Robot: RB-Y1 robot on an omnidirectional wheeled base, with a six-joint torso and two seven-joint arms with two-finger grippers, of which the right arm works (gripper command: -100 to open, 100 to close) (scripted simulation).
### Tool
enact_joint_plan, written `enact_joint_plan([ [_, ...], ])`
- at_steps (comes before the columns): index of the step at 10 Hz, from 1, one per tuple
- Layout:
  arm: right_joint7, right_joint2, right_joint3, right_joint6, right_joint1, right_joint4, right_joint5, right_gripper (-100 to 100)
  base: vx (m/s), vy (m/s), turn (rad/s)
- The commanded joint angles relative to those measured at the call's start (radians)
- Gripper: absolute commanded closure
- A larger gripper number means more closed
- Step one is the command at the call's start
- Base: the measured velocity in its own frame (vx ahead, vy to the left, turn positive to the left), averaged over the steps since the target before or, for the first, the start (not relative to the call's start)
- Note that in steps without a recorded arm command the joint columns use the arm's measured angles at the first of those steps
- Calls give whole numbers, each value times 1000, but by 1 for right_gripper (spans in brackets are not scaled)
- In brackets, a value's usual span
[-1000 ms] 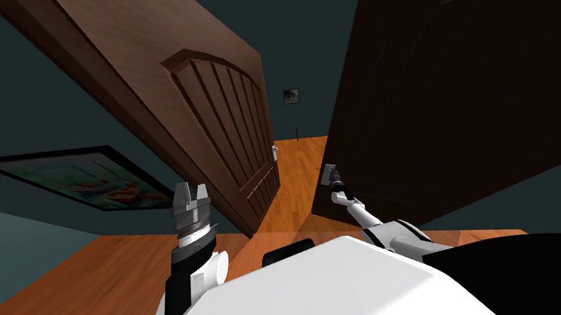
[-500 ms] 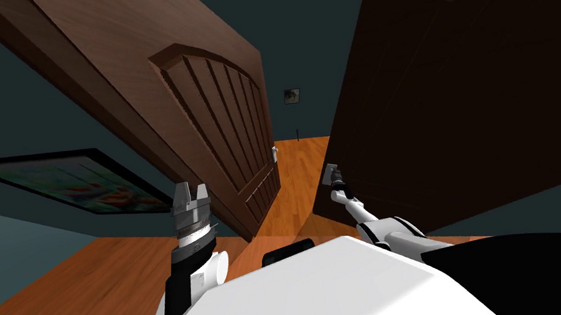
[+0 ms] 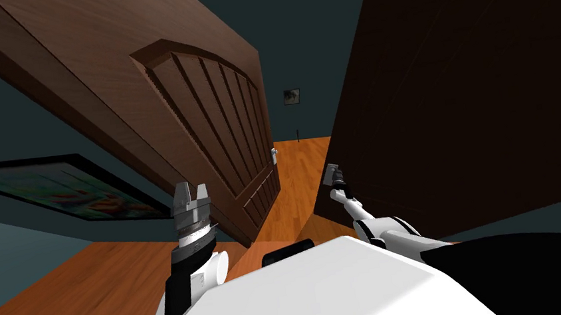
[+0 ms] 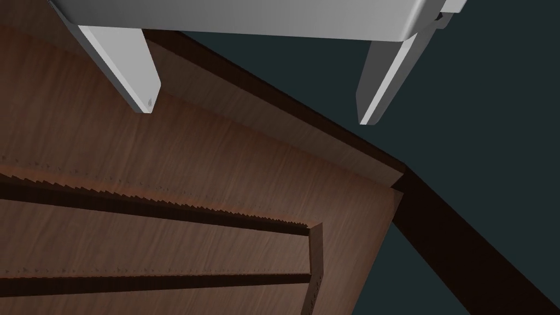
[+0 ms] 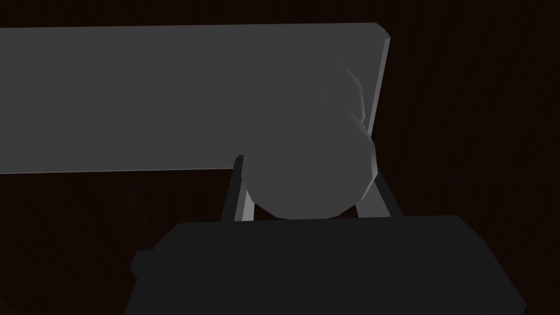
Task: Push the door open
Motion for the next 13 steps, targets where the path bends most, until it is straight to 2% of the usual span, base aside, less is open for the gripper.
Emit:
enact_joint_plan([
  [1,16,-1,-36,-26,-30,38,-2,100,92,-22,23],
  [3,16,-1,-36,-26,-30,38,-2,100,58,-19,5],
  [4,39,9,-65,-31,-45,59,-6,100,70,-22,20],
  [10,129,51,-177,-49,-106,143,-18,100,127,-30,12],
  [11,117,46,-166,-46,-92,139,-17,100,59,-25,-18],
  [12,153,51,-195,-80,-105,149,-39,100,95,-117,4],
  [13,160,52,-200,-86,-107,151,-44,100,134,-186,37],
])
